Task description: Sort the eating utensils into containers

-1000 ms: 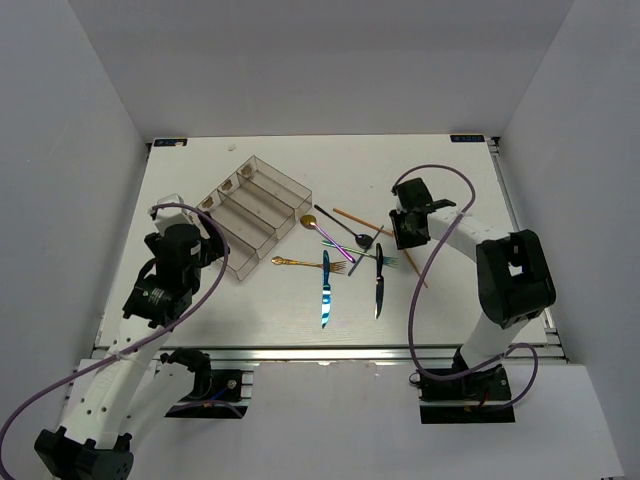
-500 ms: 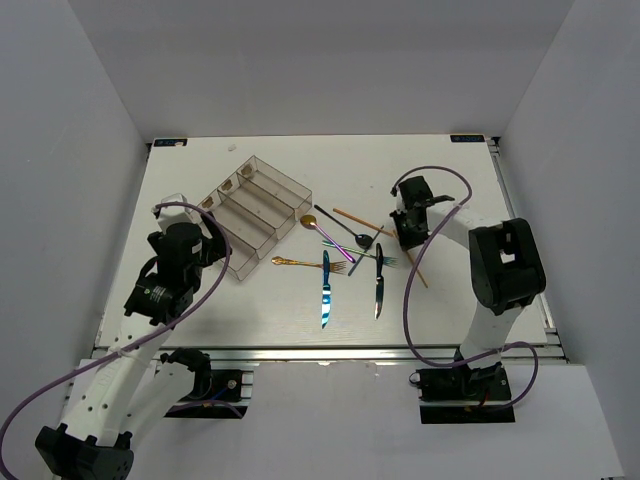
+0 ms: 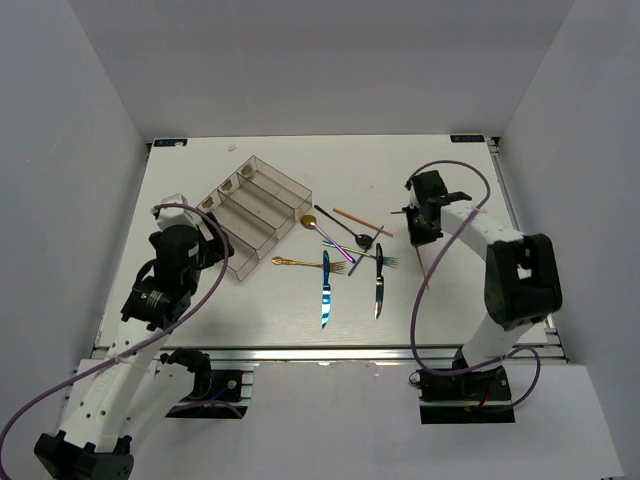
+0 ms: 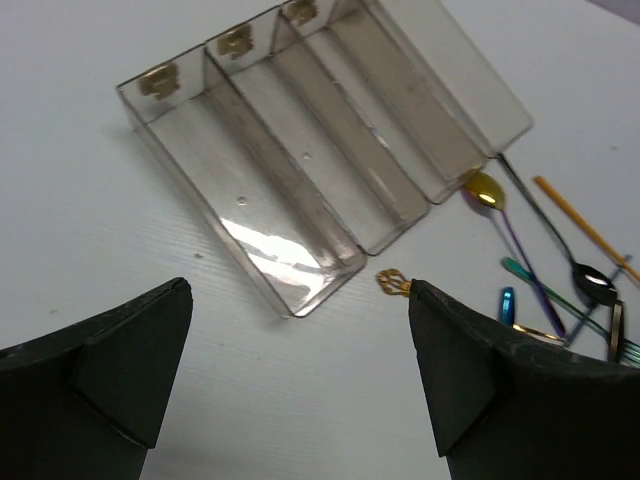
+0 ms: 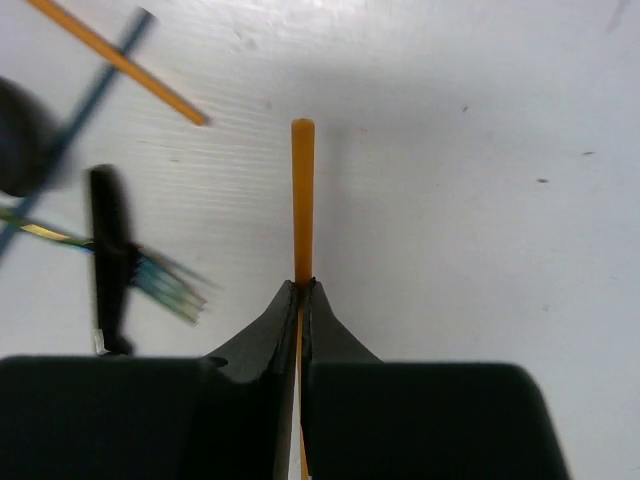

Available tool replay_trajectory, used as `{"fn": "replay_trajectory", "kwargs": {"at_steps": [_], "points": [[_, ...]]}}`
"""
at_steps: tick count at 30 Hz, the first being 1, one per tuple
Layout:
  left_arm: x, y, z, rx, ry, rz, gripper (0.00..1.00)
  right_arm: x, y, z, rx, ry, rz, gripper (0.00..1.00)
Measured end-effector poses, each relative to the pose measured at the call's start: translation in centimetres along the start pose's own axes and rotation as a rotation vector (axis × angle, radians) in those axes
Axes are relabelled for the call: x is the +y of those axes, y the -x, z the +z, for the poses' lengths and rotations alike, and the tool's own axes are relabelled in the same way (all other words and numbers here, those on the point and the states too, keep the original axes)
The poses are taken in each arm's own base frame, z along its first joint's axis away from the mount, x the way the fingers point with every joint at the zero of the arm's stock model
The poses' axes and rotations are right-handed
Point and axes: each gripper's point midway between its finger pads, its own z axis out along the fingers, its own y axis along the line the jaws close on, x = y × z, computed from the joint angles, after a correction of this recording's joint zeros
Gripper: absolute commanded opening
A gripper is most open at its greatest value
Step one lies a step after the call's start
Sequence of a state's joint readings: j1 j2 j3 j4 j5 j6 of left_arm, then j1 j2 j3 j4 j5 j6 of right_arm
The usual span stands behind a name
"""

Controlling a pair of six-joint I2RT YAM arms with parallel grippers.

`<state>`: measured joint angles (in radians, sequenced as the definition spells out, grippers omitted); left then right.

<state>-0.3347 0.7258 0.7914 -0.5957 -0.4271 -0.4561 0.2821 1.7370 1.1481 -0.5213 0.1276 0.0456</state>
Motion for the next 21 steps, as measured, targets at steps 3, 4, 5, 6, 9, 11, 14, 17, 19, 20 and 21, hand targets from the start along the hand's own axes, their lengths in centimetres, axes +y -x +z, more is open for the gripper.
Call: {"fn": "replay_trajectory", "kwargs": {"at_steps": [3, 4, 5, 6, 9, 11, 14, 17, 19, 20, 21], "points": [[-2.3, 0.2, -0.4, -0.005, -0.124, -0.044, 0.98, 0.9, 2.6, -4.6, -0.146, 0.044, 0.024, 0.00], [-3.6, 0.3, -0.6, -0.007, -0.200, -0.070, 0.98, 1.6, 3.6, -6.5, -0.212, 0.077, 0.027, 0.00], [-5.1, 0.2, -0.9, -0.001, -0.278, -0.093, 0.98, 2.7, 4.5, -8.4, -0.277, 0.124, 0.028, 0.00], [-6.7, 0.1, -1.2, 0.004, -0.369, -0.117, 0.98, 4.0, 5.5, -10.6, -0.353, 0.188, 0.020, 0.00], [-11.5, 0.1, -2.3, 0.034, -0.630, -0.223, 0.98, 8.9, 6.9, -15.6, -0.522, 0.411, -0.018, 0.00], [-14.1, 0.2, -3.2, 0.063, -0.778, -0.280, 0.98, 12.4, 6.5, -17.5, -0.562, 0.586, -0.037, 0.00], [-16.6, 0.7, -4.5, 0.095, -0.928, -0.325, 0.98, 16.4, 4.7, -18.4, -0.542, 0.812, -0.028, 0.00], [-18.1, 1.5, -5.9, 0.091, -1.036, -0.333, 0.98, 19.4, 2.8, -19.2, -0.478, 0.977, 0.002, 0.00], [-18.7, 1.7, -6.5, 0.091, -1.082, -0.328, 0.98, 21.3, 2.5, -20.7, -0.472, 1.069, -0.010, 0.00], [-18.9, 1.6, -6.6, 0.094, -1.094, -0.325, 0.98, 22.2, 2.5, -21.6, -0.475, 1.112, -0.023, 0.00], [-19.0, 1.5, -6.7, 0.100, -1.101, -0.321, 0.96, 23.1, 2.3, -22.4, -0.476, 1.152, -0.038, 0.00]]}}
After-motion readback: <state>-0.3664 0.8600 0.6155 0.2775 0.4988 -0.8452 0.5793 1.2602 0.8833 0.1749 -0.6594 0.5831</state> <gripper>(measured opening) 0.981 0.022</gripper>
